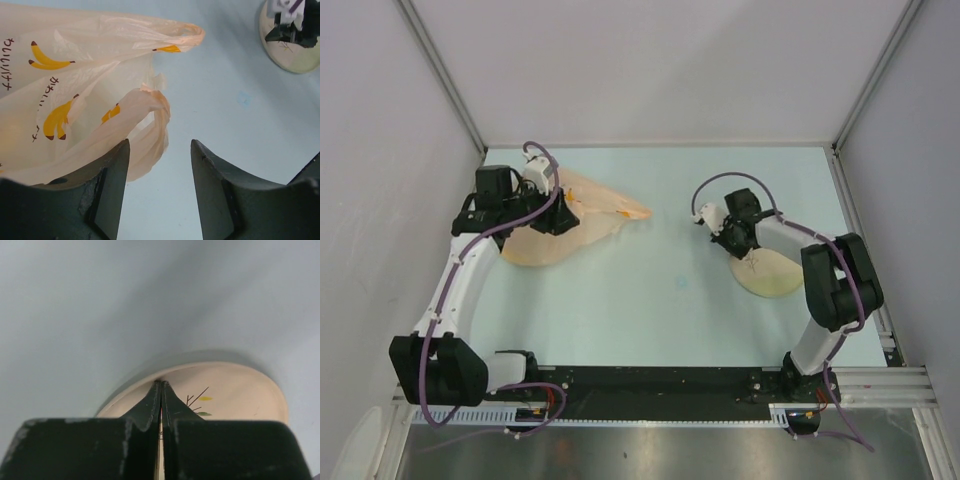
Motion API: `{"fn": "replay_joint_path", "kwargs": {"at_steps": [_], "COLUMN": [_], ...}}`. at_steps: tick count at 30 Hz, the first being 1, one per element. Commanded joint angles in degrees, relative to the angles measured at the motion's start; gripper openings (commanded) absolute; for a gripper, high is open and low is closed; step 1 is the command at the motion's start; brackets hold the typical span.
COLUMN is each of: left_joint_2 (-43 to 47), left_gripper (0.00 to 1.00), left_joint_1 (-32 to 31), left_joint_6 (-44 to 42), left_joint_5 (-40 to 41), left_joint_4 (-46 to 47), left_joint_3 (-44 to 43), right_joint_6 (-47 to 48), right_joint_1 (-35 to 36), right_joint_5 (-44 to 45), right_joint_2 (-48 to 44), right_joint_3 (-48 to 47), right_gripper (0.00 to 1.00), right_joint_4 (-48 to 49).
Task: Take the fake fruits out of the plastic bag
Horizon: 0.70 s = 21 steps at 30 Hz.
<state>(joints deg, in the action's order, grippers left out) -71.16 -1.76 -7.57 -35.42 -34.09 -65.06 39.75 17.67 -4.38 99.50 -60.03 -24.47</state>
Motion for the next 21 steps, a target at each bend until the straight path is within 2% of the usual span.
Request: {"fn": "replay_joint_path", "kwargs": {"at_steps": [1,5,6,7,11,13,15,21], "left_joint_2": [2.77,2.86,2.86,2.86,1.03,-0.12,-0.65,-0.39], "left_gripper": [0.58,0.58,0.58,0.58,0.58,0.58,0.59,0.59], "left_joint_1": [-0.17,-0.17,-0.09,-0.17,0.00,0.00,0.09,1.32], "left_joint_6": [-1.30,-2.00,-2.18,-2.18,-1.57,-1.30,-2.00,0.62], "left_joint_5": [1.93,3.60,4.65,5.18,7.03,7.12,7.12,8.43], "left_joint_4": [-0.45,-0.63,-0.63,-0.11,1.74,0.43,-0.45,-0.02], "left_joint_3": [-2.53,-3.58,-3.93,-4.20,-4.37,-6.47,-7.54,-7.11], "right_joint_6": [1.91,4.11,5.33,7.78,7.54,5.27,-1.14,-13.01], "right_joint_1": [11.31,22.37,25.02,25.83,27.59,28.91,30.57,34.18], "right_joint_5": [-10.37,-14.24,-11.99,-12.49,-21.53,-28.12,-32.50,-37.71], "right_joint_2": [5.17,5.26,6.83,7.28,7.98,10.17,12.19,17.83], "right_joint_3": [2.99,1.51,0.54,-0.60,-7.36,-9.57,-13.42,-19.94], "right_gripper": [0.00,0.00,0.00,0.00,0.00,0.00,0.00,0.00], "right_joint_4": [1.52,2.14,0.84,-2.04,-6.46,-6.91,-5.86,2.30]}}
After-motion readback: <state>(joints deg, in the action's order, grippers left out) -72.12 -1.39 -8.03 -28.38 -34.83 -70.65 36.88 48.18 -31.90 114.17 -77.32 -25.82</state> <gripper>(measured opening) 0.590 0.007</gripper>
